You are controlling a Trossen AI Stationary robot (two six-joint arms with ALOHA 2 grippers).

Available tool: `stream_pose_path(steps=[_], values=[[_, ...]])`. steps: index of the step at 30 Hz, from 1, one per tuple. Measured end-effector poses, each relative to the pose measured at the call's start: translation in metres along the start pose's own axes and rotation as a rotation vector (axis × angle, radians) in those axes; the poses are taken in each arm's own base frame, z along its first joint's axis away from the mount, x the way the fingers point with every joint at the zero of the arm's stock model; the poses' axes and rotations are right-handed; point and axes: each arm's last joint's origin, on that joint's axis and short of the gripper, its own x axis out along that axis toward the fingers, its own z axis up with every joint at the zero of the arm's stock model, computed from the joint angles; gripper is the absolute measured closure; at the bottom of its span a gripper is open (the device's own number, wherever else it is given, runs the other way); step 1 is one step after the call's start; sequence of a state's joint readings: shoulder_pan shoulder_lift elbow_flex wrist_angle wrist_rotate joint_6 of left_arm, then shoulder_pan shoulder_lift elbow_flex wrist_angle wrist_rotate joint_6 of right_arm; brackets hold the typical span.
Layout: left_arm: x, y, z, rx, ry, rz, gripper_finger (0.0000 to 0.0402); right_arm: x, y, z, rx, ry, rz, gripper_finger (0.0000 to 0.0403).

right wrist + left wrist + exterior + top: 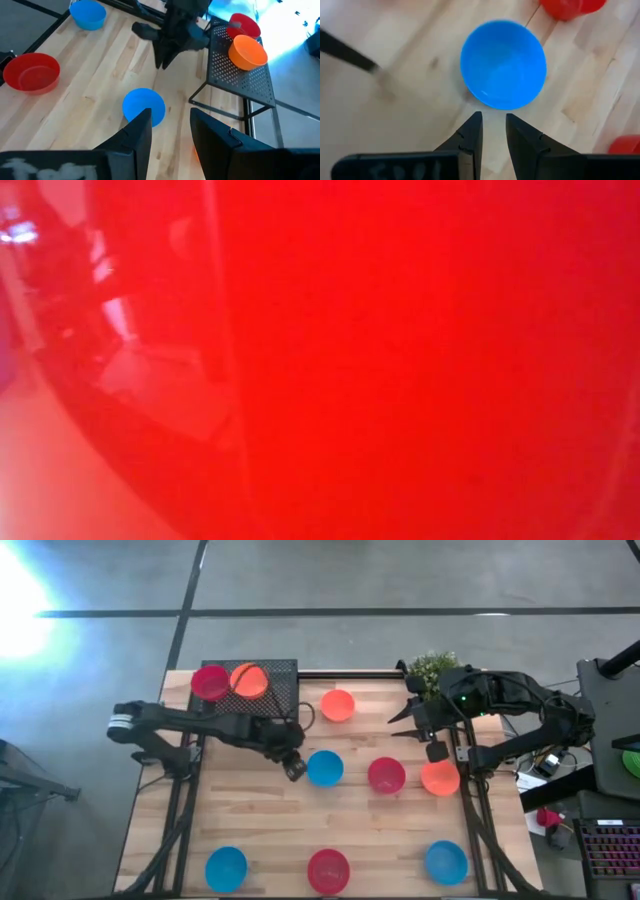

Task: Pick & Place Mini bowls
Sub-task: Put the top blue bowl on the shelf

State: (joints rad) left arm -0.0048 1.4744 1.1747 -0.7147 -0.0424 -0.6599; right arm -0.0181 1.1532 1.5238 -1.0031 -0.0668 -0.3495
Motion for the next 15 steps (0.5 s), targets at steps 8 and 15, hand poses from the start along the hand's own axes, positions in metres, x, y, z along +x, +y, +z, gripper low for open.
stream_pose_path(steps=[8,15], values=[[0.045,-0.007,0.005,-0.239,0.065,0.026,0.0323,0.004,0.001,-0.004,0.003,0.052,0.021,0.0271],[0.066,-0.002,0.007,-0.430,0.056,0.108,0.0323,0.005,0.001,-0.003,0.002,0.052,0.022,0.0271]])
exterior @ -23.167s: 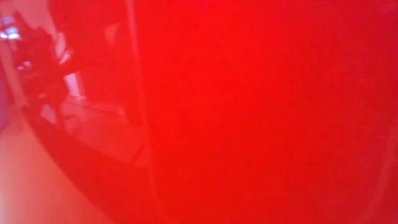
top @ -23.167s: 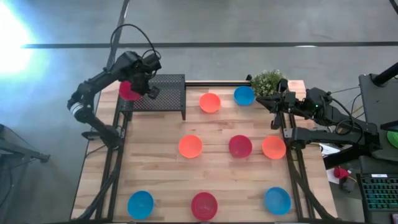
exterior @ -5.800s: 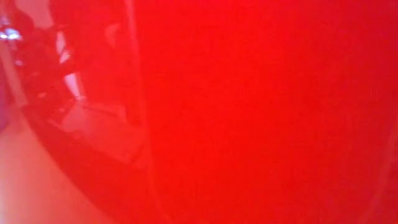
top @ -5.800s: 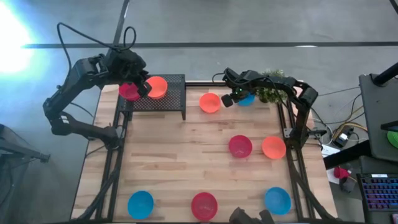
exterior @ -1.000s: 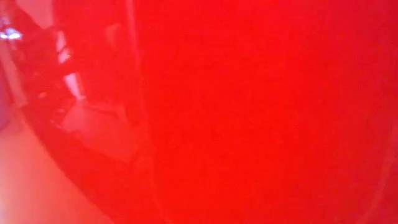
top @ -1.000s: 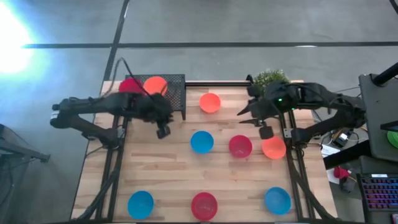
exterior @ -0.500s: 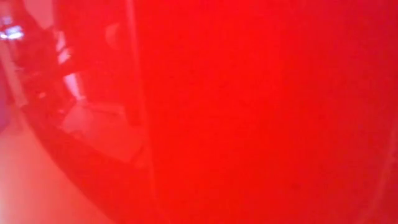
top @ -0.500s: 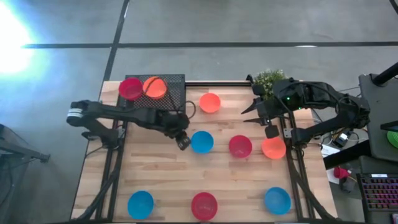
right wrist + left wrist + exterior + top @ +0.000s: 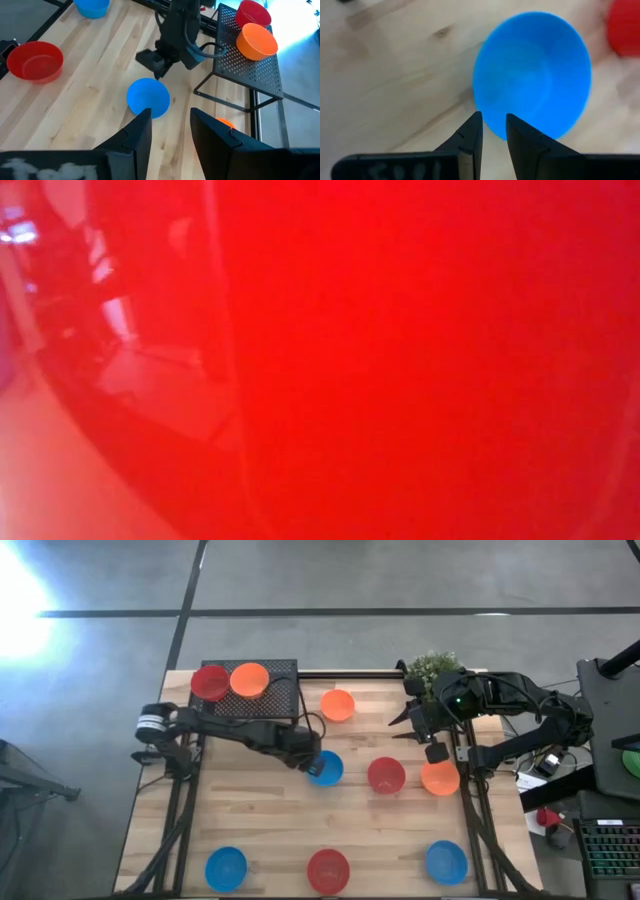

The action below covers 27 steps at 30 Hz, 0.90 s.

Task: Pick & Place Mini bowls
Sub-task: Put the top blue bowl on the shelf

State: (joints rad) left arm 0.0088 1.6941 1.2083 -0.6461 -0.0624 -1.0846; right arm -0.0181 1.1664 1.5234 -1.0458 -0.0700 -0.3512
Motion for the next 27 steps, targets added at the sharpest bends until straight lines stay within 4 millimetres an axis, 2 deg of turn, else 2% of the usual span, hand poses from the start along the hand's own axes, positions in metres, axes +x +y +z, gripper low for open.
stream_pose_path(steps=[9,15,22,27], values=[[0.027,0.002,-0.001,-0.025,0.019,0.055,0.0323,0.000,0.000,0.000,0.000,-0.002,0.001,0.0271],[0.029,-0.005,0.003,-0.030,-0.023,-0.009,0.0323,0.000,0.000,0.000,0.000,-0.002,0.001,0.0271],[0.031,-0.002,0.002,-0.043,-0.040,0.023,0.0323,0.000,0.000,0.000,0.003,-0.002,0.000,0.0271],[0.041,-0.001,0.001,-0.043,-0.037,0.042,0.0323,0.000,0.000,0.000,0.002,-0.002,0.000,0.0271]])
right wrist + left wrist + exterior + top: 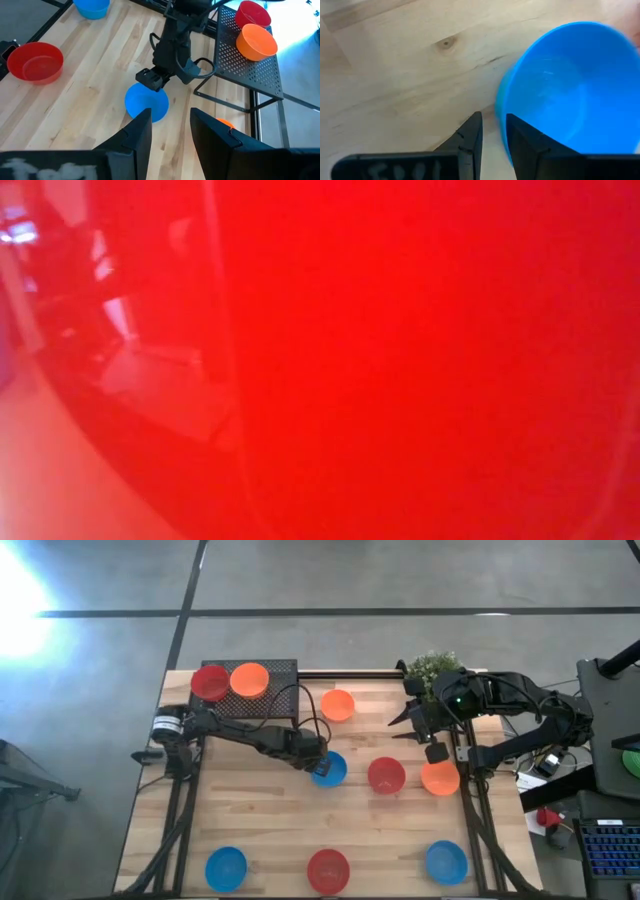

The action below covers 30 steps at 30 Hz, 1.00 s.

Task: Pick & Place Mini bowls
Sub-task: Put the top blue bowl on the shelf

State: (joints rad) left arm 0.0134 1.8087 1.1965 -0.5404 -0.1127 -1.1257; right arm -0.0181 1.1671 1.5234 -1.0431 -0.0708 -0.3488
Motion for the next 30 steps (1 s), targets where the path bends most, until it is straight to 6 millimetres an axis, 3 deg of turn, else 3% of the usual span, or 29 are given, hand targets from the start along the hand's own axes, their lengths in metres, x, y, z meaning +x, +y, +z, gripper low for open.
stream_pose_path(steps=[4,9,15,19,23,30], values=[[0.003,0.000,0.000,0.015,0.003,0.007,0.0332,0.000,0.000,0.000,-0.002,-0.001,-0.001,0.0271],[0.003,0.000,0.000,0.053,0.004,0.005,0.0393,0.000,0.000,0.000,-0.003,-0.001,-0.001,0.0271],[-0.008,-0.006,0.004,0.080,0.038,-0.053,0.0399,0.000,0.000,0.000,-0.003,-0.001,-0.002,0.0271],[-0.040,-0.015,0.015,0.089,0.010,-0.146,0.0400,0.000,0.000,0.000,-0.002,0.000,-0.002,0.0271],[-0.087,-0.018,0.028,0.096,-0.032,-0.202,0.0400,0.000,0.000,0.000,-0.002,0.000,-0.003,0.0271],[-0.170,0.000,0.056,0.111,-0.147,-0.088,0.0401,0.000,0.000,0.000,-0.003,0.000,-0.003,0.0271]])
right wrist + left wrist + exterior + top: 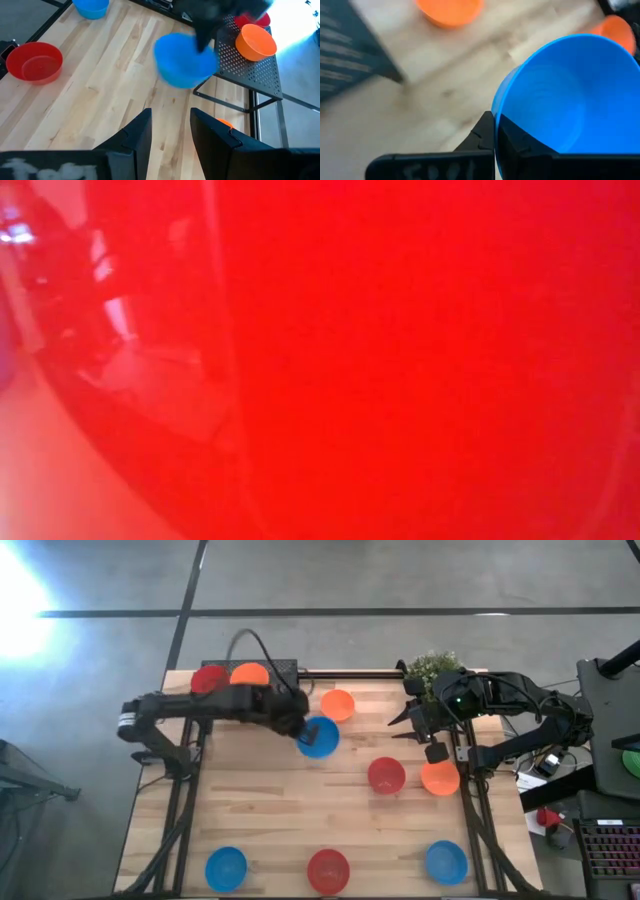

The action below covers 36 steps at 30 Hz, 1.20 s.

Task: Pick & Place Mini bowls
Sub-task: Put the top blue bowl on the shelf

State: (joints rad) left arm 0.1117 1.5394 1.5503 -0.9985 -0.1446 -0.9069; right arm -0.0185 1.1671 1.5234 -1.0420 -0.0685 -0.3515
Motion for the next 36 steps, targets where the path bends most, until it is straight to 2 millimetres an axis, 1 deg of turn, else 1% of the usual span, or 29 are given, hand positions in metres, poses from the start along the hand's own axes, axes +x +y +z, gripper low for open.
stream_pose_path(steps=[4,7,9,12,17,23,29,36], values=[[-0.038,0.011,0.023,0.039,-0.057,0.082,0.0401,0.000,0.000,0.000,0.000,-0.001,0.000,0.0271],[-0.057,0.020,0.041,0.090,-0.087,0.104,0.0401,0.000,0.000,0.000,0.000,-0.002,0.000,0.0271],[-0.065,0.028,0.052,0.117,-0.099,0.124,0.0401,0.000,0.000,0.000,0.000,-0.002,0.000,0.0271],[-0.068,0.043,0.066,0.148,-0.112,0.160,0.0401,0.000,0.000,0.000,0.003,-0.003,-0.001,0.0271],[-0.064,0.067,0.086,0.217,-0.111,0.227,0.0401,0.000,0.000,0.000,0.002,-0.003,-0.001,0.0271],[-0.051,0.088,0.105,0.380,-0.063,0.284,0.0401,0.000,0.000,0.000,0.003,-0.004,-0.001,0.0271],[-0.033,0.096,0.118,0.538,-0.029,0.316,0.0401,0.000,0.000,0.000,0.003,-0.005,-0.001,0.0271],[-0.009,0.101,0.129,0.624,0.006,0.370,0.0401,0.000,0.000,0.001,0.011,-0.006,-0.002,0.0271]])
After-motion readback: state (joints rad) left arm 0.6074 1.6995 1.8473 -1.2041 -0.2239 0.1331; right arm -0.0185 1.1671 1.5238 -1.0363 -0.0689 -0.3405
